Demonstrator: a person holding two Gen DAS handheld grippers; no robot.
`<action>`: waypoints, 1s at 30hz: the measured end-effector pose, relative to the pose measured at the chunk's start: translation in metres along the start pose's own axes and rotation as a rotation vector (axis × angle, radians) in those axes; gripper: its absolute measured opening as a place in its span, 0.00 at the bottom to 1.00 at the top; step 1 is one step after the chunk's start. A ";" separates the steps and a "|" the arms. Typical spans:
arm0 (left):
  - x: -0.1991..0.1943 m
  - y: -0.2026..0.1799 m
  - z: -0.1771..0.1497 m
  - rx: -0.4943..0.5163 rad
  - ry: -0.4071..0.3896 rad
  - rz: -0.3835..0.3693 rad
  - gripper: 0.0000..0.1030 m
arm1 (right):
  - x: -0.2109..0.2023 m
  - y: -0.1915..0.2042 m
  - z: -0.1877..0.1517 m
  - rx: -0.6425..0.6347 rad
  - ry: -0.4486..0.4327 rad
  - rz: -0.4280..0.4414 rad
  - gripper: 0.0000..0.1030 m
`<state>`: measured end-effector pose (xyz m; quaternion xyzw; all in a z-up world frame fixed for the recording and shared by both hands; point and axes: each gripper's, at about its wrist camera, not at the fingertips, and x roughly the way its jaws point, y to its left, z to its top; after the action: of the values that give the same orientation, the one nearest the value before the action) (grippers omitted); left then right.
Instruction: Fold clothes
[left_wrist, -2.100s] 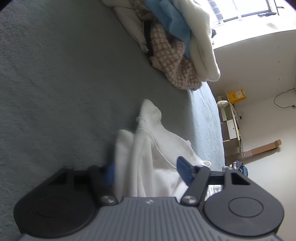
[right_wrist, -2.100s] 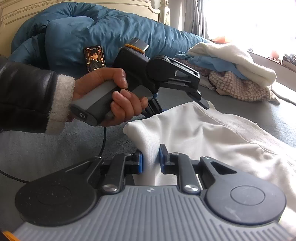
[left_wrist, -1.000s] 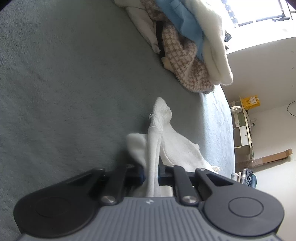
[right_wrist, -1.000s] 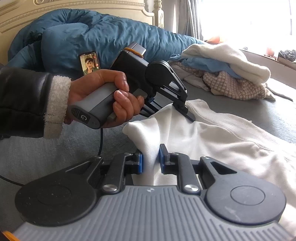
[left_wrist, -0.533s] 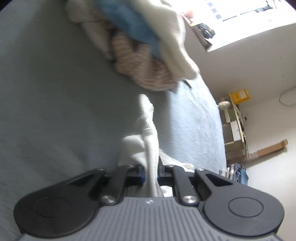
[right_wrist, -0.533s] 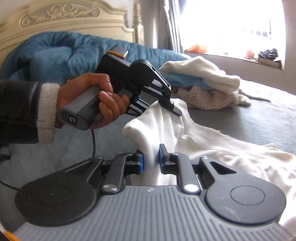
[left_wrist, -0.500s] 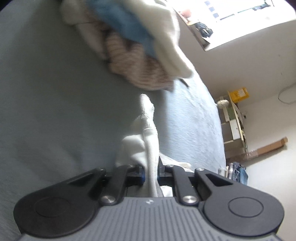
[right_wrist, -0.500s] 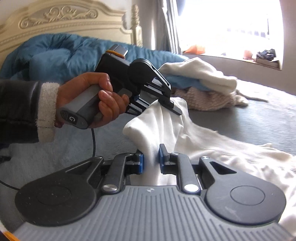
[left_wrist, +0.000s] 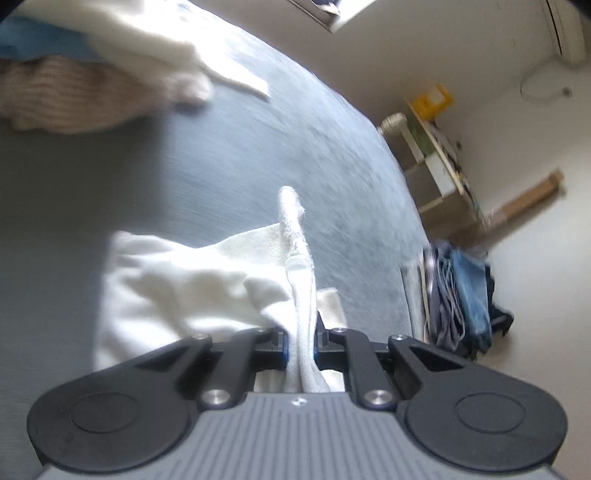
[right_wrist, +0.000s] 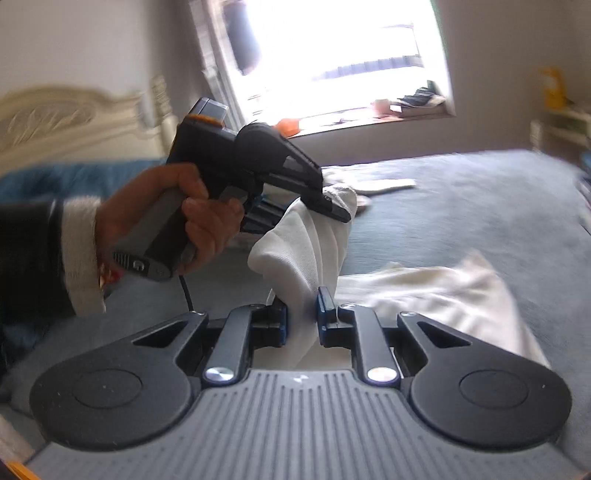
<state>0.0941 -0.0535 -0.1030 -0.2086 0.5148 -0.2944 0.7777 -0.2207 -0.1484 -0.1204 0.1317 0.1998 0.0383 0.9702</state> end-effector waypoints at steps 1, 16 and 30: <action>0.012 -0.010 -0.001 0.014 0.017 0.003 0.11 | -0.005 -0.009 0.000 0.025 -0.006 -0.018 0.13; 0.109 -0.031 -0.041 0.036 0.172 -0.056 0.56 | -0.017 -0.132 -0.041 0.586 0.065 -0.174 0.13; -0.047 0.040 -0.112 0.450 0.051 0.049 0.66 | 0.001 -0.181 -0.076 1.068 0.113 -0.132 0.22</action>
<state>-0.0138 0.0055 -0.1394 -0.0096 0.4604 -0.3879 0.7984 -0.2456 -0.3040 -0.2371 0.5913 0.2513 -0.1226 0.7564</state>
